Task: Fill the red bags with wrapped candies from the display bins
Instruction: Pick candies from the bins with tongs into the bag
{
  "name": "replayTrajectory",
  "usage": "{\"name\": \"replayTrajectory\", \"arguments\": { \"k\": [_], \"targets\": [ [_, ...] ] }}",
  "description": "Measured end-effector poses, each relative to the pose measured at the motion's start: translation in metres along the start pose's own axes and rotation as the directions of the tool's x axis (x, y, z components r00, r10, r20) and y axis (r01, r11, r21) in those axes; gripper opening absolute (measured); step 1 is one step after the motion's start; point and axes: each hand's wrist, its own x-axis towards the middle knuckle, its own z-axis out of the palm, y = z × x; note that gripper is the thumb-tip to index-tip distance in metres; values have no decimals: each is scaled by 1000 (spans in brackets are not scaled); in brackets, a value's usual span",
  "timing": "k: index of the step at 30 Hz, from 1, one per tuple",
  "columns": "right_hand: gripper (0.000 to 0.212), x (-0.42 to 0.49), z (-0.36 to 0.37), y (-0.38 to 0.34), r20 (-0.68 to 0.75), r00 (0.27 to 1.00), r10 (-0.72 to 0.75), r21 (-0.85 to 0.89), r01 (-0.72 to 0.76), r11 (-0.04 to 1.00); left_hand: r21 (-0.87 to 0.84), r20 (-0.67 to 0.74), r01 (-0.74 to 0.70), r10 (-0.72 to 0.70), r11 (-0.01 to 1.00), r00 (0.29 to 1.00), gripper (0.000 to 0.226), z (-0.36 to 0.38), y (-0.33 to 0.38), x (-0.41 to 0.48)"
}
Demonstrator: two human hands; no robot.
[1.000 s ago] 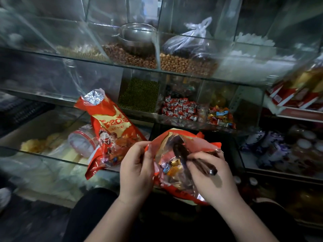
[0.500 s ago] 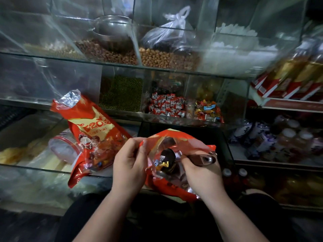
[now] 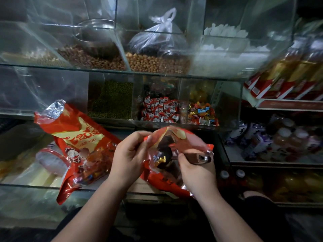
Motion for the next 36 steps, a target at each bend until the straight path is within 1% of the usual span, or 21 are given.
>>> {"name": "replayTrajectory", "arguments": {
  "k": [1,3,5,7,9,13,15,18,20,22,24,25,27,28,30,32,33,34,35,36],
  "targets": [
    [10,1,2,6,16,999,30,15,-31,999,-5,6,27,-27,1000,1000,12,1,-4,-6],
    [21,0,6,14,47,995,84,20,-85,996,-19,-1,102,-102,995,995,12,3,-11,-22],
    [19,-1,10,19,15,993,117,81,-118,990,-32,-36,179,-180,983,983,13,4,-14,-34],
    [16,-4,11,19,-37,993,112,128,-106,986,-14,-76,204,-204,979,976,13,3,-14,-38],
    [16,-9,14,18,-40,993,115,175,-106,979,10,-97,198,-196,980,976,16,0,-11,-33],
    [33,-18,13,11,-78,995,65,190,-49,981,-5,-93,205,-205,979,974,17,2,-4,-20],
    [36,-21,11,10,-94,996,-9,132,22,991,0,-68,170,-169,986,983,17,5,0,-18],
    [37,-26,10,15,-132,982,-135,56,143,988,3,-48,163,-162,987,986,17,7,2,-20],
    [31,-28,9,20,-180,961,-210,48,222,974,0,-54,171,-171,985,984,15,6,1,-23],
    [24,-27,9,23,-194,956,-219,62,235,970,-2,-61,174,-173,985,983,14,4,1,-25],
    [32,-26,9,20,-170,976,-135,121,157,980,4,-82,184,-183,983,980,17,2,1,-24],
    [36,-26,10,19,-138,988,-72,141,92,986,2,-95,198,-197,980,976,19,1,1,-23],
    [38,-28,13,14,-52,999,5,135,2,991,-5,-116,221,-220,975,969,21,1,1,-21],
    [39,-28,15,14,-28,1000,13,119,-9,993,-6,-120,229,-228,973,966,21,1,2,-21],
    [30,-22,20,15,-12,999,50,80,-49,996,-2,-131,236,-234,972,963,20,0,3,-21],
    [8,-15,22,15,20,990,137,110,-138,984,13,-138,244,-240,970,961,20,0,4,-21],
    [9,-12,23,16,47,978,204,178,-209,962,14,-133,253,-249,967,959,21,0,5,-21],
    [23,-11,24,18,65,962,264,263,-271,926,7,-124,264,-261,964,957,22,1,5,-22],
    [33,-10,24,21,64,948,313,335,-316,888,-1,-113,275,-273,961,955,24,3,7,-22],
    [36,-11,22,20,51,946,321,378,-316,870,-4,-104,282,-281,959,954,26,4,8,-22]
  ]
}}
